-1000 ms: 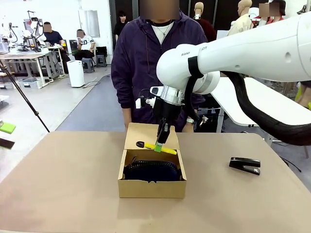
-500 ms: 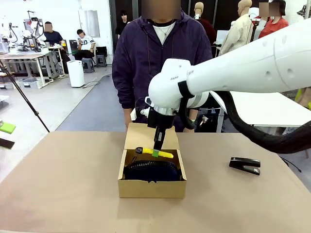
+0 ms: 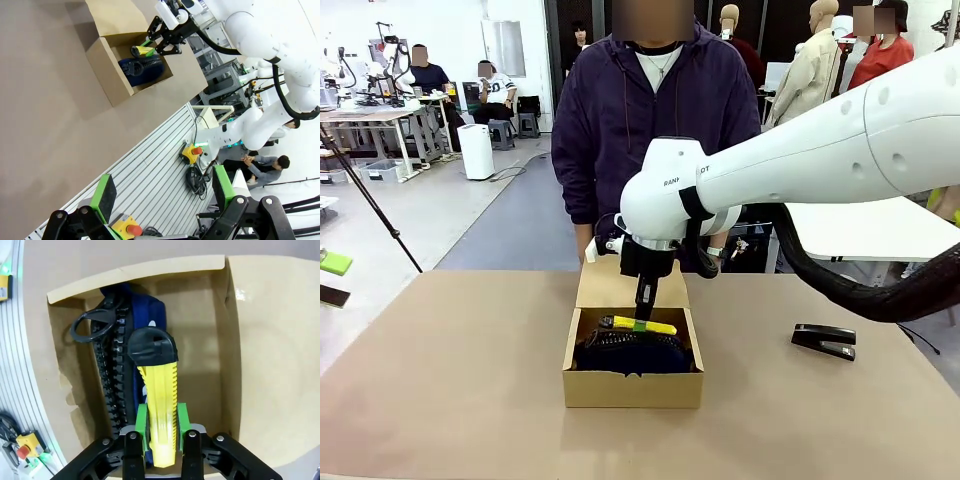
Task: Pack the items into the box.
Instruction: Pick up the item indicated by the person and place it inside the Mailer Box.
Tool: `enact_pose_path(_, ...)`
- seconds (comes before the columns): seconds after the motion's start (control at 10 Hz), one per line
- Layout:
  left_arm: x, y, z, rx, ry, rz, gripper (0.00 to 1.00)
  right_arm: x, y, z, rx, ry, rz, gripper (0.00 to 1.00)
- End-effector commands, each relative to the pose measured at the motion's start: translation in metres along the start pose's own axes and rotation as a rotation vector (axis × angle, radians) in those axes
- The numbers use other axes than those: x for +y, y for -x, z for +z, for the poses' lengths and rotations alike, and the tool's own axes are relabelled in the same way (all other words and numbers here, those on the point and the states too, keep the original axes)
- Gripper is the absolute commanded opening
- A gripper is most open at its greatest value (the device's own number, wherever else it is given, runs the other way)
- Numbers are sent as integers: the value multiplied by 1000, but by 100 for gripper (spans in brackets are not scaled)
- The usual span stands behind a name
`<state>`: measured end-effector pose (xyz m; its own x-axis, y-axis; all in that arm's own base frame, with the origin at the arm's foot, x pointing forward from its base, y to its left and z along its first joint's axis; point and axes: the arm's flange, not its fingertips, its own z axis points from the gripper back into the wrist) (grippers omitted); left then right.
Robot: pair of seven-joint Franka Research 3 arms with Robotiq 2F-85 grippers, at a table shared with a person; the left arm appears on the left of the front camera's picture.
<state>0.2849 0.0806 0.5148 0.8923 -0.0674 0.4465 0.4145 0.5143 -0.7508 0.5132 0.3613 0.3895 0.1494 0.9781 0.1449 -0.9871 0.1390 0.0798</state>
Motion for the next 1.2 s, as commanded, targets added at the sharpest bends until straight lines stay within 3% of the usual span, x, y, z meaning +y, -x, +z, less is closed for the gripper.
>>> enact_pose_path(0.0, 1, 2, 2, 5, 8, -5, 100, 1, 2, 2, 20, 22, -31, 100)
enact_pose_path(0.3, 1, 2, 2, 5, 8, -5, 100, -6, 8, 10, -15, 42, -71, 100)
enact_pose_path(0.6, 1, 2, 2, 5, 8, -5, 100, -10, 35, 55, -182, 22, -196, 100)
enact_pose_path(0.8, 1, 2, 2, 5, 8, -5, 100, -10, 94, 116, -276, -68, -418, 100)
enact_pose_path(1.0, 1, 2, 2, 5, 8, -5, 100, -8, 176, 163, -379, -245, -599, 100)
enact_pose_path(1.1, 1, 2, 2, 5, 8, -5, 100, 3, 216, 185, -490, -315, -693, 100)
